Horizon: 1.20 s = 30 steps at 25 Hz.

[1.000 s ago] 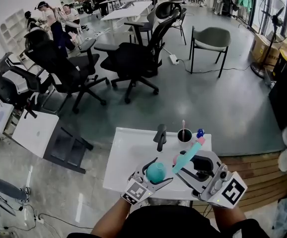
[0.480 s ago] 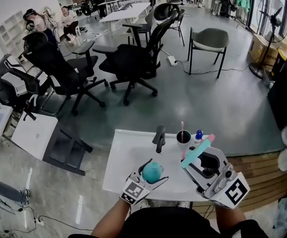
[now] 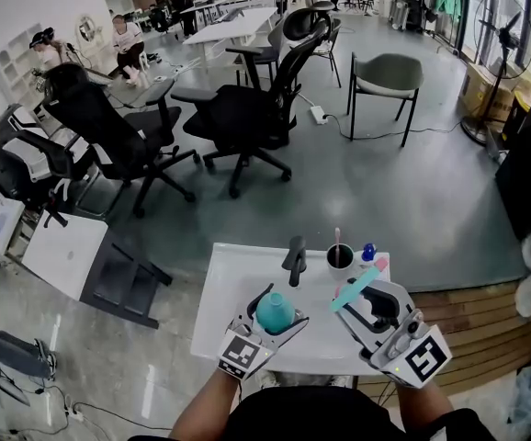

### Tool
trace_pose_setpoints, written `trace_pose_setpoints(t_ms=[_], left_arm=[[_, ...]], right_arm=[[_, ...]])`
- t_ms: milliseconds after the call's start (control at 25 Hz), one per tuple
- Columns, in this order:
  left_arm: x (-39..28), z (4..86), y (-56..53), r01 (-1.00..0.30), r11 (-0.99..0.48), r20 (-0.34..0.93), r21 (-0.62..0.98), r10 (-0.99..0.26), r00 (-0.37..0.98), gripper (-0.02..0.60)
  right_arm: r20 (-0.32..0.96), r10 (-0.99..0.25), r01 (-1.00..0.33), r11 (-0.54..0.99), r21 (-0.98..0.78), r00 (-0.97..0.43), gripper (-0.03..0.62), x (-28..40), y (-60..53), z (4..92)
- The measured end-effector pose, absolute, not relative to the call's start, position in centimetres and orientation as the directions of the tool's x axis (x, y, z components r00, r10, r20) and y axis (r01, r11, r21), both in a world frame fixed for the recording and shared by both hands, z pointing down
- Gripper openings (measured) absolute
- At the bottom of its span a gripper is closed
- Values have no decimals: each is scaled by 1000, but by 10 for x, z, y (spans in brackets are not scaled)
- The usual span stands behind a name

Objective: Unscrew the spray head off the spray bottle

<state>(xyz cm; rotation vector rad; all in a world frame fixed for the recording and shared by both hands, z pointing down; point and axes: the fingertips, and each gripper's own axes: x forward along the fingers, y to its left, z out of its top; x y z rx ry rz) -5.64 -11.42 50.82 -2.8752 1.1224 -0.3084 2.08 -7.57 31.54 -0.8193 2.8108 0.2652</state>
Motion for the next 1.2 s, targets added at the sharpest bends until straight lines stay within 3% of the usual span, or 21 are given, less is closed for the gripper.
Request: trace_pose_setpoints(t_ms=[520,1200], left_arm=[[-57,455,-121,-691,-714,70,-112,-699,712,448],[-60,452,-121,-722,-682,70,-114,-731,679,448]], right_arm=[[-138,-580,-588,808,30,-803,141,20,-88,372],[-72,-643,-646,762,39,-763,140,28,-90,411]])
